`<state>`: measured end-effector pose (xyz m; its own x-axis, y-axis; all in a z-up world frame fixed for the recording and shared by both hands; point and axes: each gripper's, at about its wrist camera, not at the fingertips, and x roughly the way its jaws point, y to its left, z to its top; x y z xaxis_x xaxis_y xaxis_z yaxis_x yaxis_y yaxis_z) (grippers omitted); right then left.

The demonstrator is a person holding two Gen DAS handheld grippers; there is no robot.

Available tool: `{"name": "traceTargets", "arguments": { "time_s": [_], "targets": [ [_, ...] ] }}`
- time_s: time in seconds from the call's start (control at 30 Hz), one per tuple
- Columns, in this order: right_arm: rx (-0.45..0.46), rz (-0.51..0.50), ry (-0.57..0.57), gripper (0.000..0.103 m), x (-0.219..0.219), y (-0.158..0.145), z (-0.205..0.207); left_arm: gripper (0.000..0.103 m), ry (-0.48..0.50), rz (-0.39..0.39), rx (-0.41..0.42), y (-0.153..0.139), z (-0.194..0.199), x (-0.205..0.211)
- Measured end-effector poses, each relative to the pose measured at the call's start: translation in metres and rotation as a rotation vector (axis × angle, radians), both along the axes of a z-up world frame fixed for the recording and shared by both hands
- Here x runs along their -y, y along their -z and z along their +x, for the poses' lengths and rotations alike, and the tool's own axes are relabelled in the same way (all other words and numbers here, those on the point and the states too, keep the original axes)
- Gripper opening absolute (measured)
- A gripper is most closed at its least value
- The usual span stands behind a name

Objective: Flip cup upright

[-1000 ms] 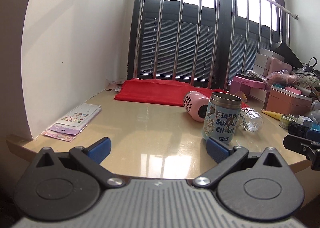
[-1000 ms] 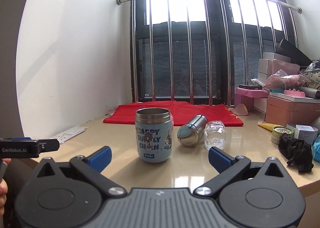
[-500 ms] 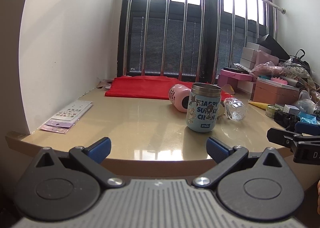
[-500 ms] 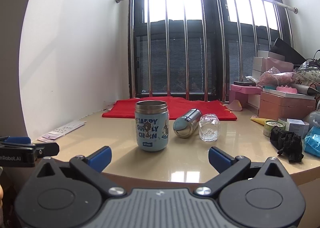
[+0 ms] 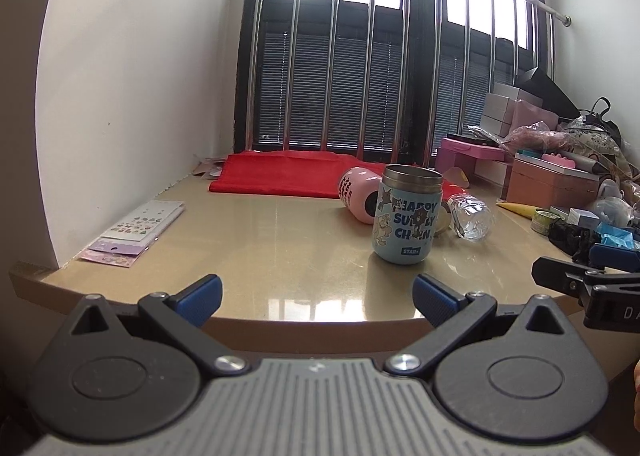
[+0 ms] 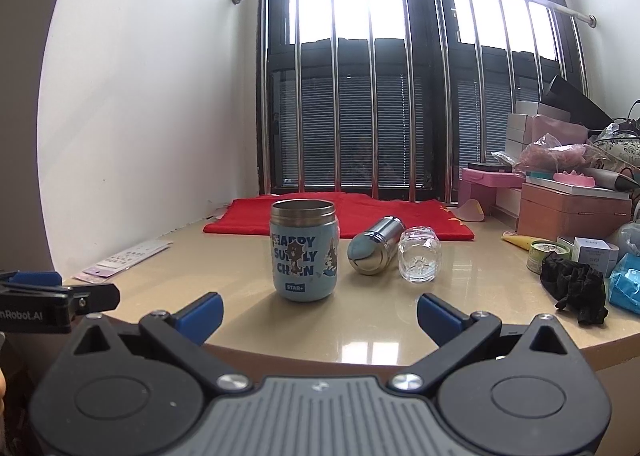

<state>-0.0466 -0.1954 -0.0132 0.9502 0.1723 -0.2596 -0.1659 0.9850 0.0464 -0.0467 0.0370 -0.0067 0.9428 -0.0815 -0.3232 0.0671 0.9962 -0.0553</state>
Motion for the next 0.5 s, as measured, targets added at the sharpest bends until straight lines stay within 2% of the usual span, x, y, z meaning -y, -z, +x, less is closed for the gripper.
{"name": "traceTargets", "arguments": {
  "time_s": [0.5],
  "targets": [
    [0.008, 0.001, 0.018, 0.103, 0.0025, -0.003, -0.0021, 0.103, 0.001, 0.009, 0.004, -0.0014, 0.0017, 0.0014]
  ]
}}
